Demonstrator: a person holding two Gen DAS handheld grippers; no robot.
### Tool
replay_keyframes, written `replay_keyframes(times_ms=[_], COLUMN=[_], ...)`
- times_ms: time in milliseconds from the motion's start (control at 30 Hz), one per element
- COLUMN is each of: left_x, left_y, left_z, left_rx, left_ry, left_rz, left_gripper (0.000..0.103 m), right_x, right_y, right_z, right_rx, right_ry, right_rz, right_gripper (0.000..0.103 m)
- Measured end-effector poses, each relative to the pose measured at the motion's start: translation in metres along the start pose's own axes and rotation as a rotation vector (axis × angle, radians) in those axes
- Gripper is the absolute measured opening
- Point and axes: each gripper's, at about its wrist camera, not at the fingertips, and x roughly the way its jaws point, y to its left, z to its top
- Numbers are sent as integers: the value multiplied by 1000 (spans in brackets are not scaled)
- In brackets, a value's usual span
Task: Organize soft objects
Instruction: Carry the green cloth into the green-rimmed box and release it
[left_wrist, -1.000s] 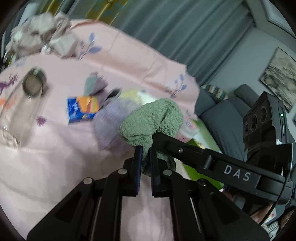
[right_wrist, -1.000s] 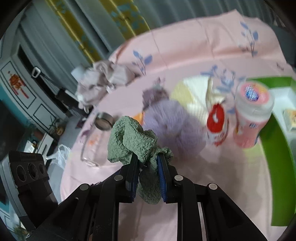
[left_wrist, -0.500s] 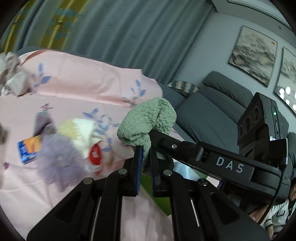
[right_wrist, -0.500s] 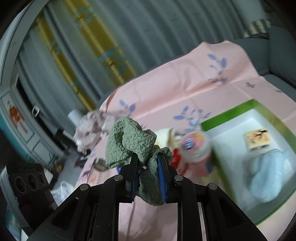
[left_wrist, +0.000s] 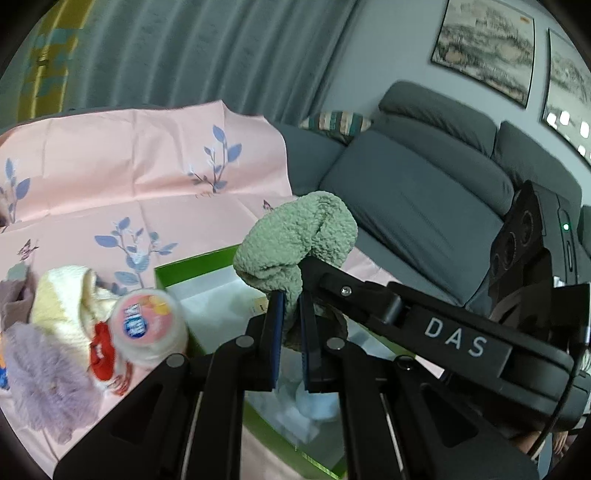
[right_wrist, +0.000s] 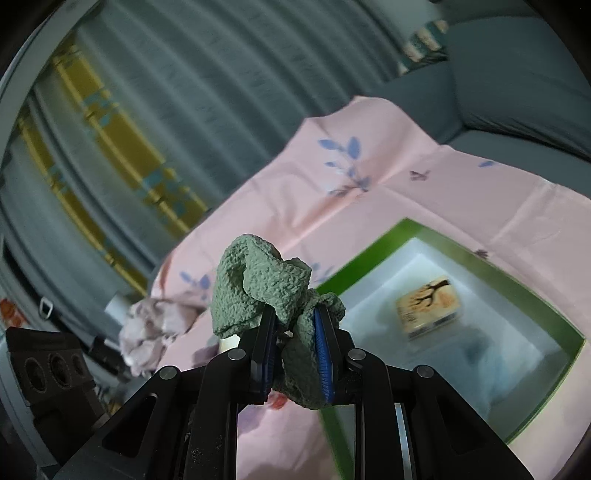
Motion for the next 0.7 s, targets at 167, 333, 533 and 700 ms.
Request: replay_keyframes(times_ms=[167, 333, 533, 700], left_x=[29, 52, 59, 51], left_y=[5, 10, 10, 10], left_z=[0, -3, -9, -10], left_rx=[-25, -47, -69, -83], left_ry=[65, 122, 145, 159], left_rz=[4, 16, 9, 27], left_gripper=[4, 5, 10, 46], right_x=[15, 31, 32, 24], right_y=[-27, -45, -51, -55], right_z=[5, 4, 3, 4], right_rx=[70, 135, 138, 151], right_ry=[12, 42, 42, 19], right_rz=[-20, -70, -160, -183], right_gripper=[23, 23, 24, 24])
